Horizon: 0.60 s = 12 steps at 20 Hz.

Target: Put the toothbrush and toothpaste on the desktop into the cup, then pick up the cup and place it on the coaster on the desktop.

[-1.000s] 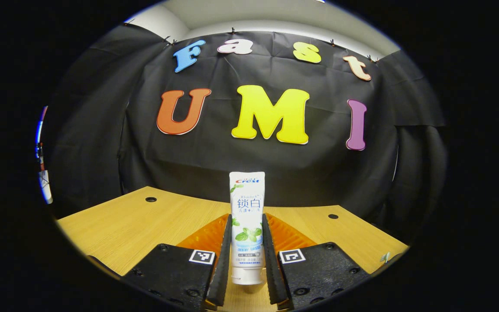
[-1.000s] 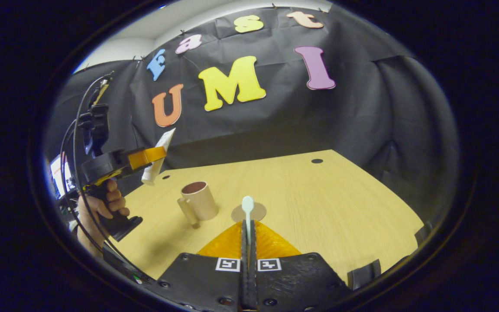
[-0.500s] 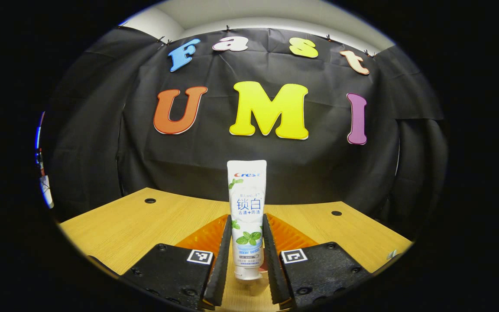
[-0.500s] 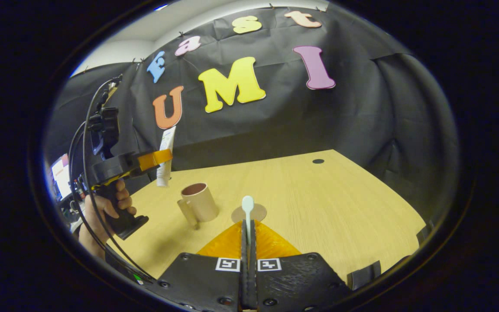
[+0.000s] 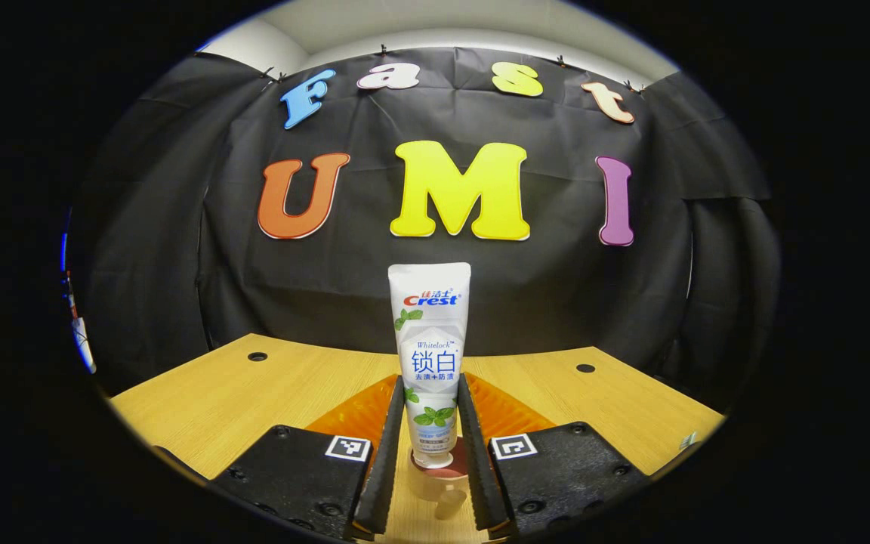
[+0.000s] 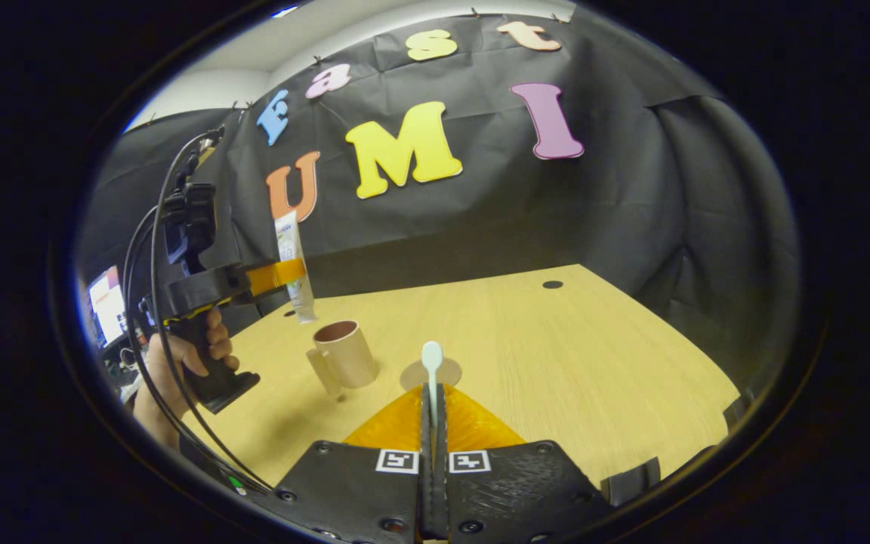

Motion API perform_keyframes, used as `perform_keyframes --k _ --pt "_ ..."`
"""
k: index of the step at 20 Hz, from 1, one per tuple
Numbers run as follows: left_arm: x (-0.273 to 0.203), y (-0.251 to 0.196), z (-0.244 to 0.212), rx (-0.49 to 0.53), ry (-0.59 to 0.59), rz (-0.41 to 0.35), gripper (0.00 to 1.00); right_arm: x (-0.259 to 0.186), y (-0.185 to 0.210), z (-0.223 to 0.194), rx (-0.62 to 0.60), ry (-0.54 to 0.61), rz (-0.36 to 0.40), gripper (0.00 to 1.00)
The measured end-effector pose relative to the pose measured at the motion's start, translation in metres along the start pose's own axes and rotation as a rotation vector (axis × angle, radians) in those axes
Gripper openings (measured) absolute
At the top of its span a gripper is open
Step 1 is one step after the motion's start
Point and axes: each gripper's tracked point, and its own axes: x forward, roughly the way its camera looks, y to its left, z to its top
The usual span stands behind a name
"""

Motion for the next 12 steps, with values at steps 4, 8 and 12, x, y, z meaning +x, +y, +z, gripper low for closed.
perform_keyframes --k 4,8,12 --pt "0.006 -0.003 -0.002 -0.01 0.008 -0.01 0.44 -0.001 -0.001 -0.001 -0.003 -0.001 -0.002 0.0" --pt "0.009 -0.006 -0.007 -0.013 0.024 -0.016 0.46 0.0 -0.006 0.0 0.003 -0.001 -0.009 0.0" --pt "0.01 -0.007 0.01 0.013 -0.032 -0.013 0.45 0.001 -0.007 -0.002 0.004 0.003 -0.011 0.0"
